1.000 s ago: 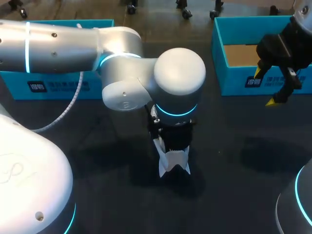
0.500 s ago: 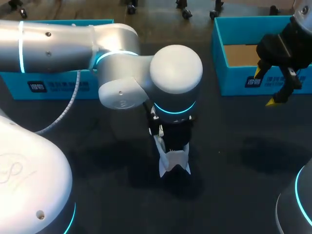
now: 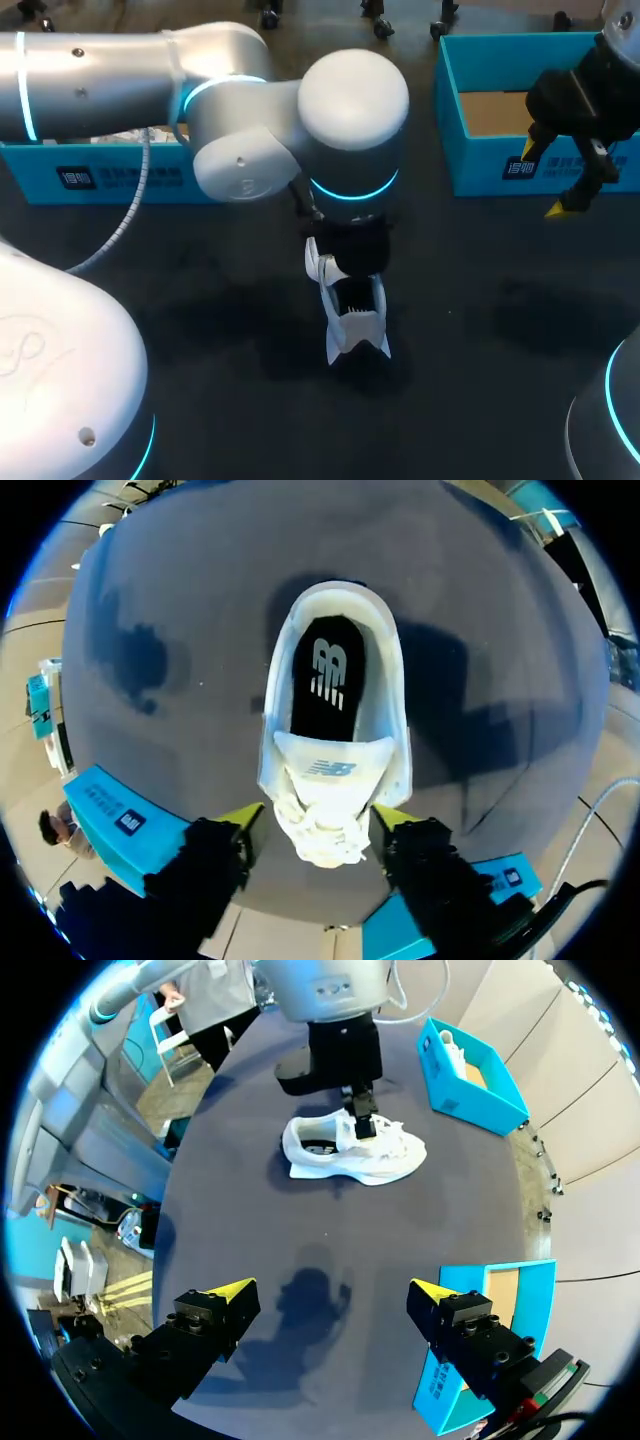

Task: Take the shoe out of the shoebox, open the shoe tongue, remove and reinsert the insole, then place the shoe into the shoebox

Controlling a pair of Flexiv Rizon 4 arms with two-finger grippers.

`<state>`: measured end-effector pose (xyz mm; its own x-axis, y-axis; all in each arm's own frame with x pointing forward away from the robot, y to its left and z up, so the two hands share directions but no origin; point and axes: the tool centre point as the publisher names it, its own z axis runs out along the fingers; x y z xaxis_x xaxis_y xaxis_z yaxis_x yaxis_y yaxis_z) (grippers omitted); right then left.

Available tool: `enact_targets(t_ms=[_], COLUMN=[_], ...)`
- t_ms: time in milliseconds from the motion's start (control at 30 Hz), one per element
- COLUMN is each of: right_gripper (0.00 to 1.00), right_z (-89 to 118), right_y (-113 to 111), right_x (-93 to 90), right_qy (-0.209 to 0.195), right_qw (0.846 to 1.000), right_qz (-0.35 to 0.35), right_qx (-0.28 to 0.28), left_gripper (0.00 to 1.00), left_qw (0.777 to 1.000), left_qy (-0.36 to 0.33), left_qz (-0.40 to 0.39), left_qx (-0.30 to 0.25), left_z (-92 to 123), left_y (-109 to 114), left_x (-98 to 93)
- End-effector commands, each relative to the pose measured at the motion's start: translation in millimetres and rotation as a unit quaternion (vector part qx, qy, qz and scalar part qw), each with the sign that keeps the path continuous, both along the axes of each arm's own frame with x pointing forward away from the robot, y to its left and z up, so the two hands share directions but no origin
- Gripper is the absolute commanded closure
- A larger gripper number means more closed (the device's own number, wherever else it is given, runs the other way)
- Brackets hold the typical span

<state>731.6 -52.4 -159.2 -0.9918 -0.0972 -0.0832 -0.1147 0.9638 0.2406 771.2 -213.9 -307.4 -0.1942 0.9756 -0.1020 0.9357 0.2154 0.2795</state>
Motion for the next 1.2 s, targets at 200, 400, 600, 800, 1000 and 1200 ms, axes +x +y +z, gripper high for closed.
enact_targets(t_ms=[200, 400, 600, 800, 1000, 1200], right_gripper=[0.0, 0.0, 0.0, 0.0, 0.0, 0.0], right_z=[0, 0, 0, 0, 0, 0], right_y=[1, 1, 1, 1, 1, 1], right_x=[1.3, 1.3, 1.3, 1.3, 1.3, 1.3], right_qy=[0.001, 0.001, 0.001, 0.001, 0.001, 0.001], right_qw=[1.0, 1.0, 1.0, 1.0, 1.0, 1.0], right_qz=[0.0, 0.0, 0.0, 0.0, 0.0, 0.0], right_qx=[-0.001, -0.001, -0.001, -0.001, -0.001, -0.001], left_gripper=[0.64, 0.6, 0.52, 0.53, 0.53, 0.58], left_qw=[1.0, 1.0, 1.0, 0.999, 0.999, 0.999], left_qy=[0.002, 0.013, 0.017, 0.034, 0.038, 0.03], left_qz=[0.005, 0.014, 0.018, 0.015, 0.014, 0.034], left_qx=[0.001, -0.001, -0.01, -0.013, -0.015, -0.014], left_z=[1, -9, -16, -26, -30, -12], left_y=[11, 11, 8, 3, 3, 8], left_x=[-4.4, 0.1, -4.5, -8.4, -14.9, -13.2])
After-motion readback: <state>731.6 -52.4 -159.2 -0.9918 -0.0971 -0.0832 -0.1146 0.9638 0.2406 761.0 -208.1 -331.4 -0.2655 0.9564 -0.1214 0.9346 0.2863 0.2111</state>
